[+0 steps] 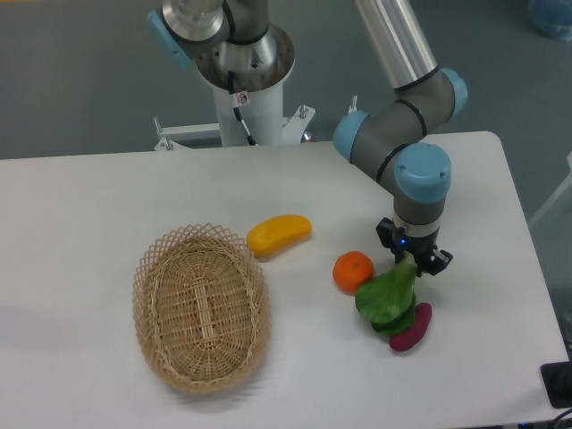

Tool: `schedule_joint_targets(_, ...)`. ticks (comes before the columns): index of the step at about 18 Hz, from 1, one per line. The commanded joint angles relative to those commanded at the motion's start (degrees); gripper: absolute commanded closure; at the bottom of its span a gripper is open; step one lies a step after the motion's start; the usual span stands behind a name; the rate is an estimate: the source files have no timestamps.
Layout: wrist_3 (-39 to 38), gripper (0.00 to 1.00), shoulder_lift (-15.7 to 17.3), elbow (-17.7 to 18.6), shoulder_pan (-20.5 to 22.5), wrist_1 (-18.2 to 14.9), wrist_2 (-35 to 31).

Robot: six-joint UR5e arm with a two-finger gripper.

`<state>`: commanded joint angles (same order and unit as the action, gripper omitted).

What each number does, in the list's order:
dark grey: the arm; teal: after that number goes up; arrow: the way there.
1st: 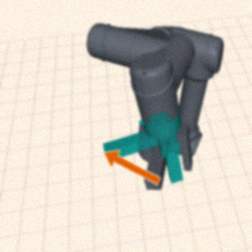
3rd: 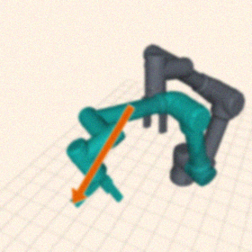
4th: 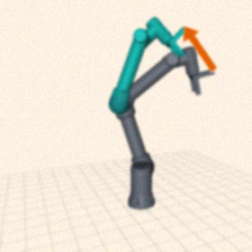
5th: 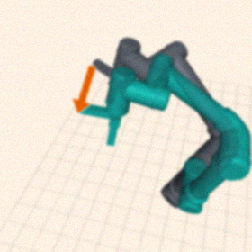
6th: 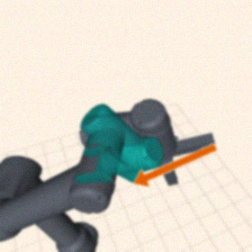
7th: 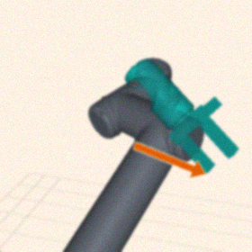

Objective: Pick up the green vegetable from the table
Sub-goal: 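Close the gripper on the bok choy leaves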

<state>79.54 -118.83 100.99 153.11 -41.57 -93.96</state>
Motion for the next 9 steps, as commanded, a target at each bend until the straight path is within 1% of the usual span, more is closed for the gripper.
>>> schedule_joint_targets(1, 0.09, 0.66, 0.0, -0.09, 0.0, 0.0, 0.0)
schedule_joint_targets(5, 1.05, 0.66, 0.17, -0.7, 0.09, 0.09, 0.09)
schedule_joint_targets(8, 1.93, 0.66, 0.96, -2.28, 0.52, -0.18, 0.53)
schedule_joint_targets(9, 2.11, 0.65, 1.75, -2.63, 0.88, -0.61, 0.79)
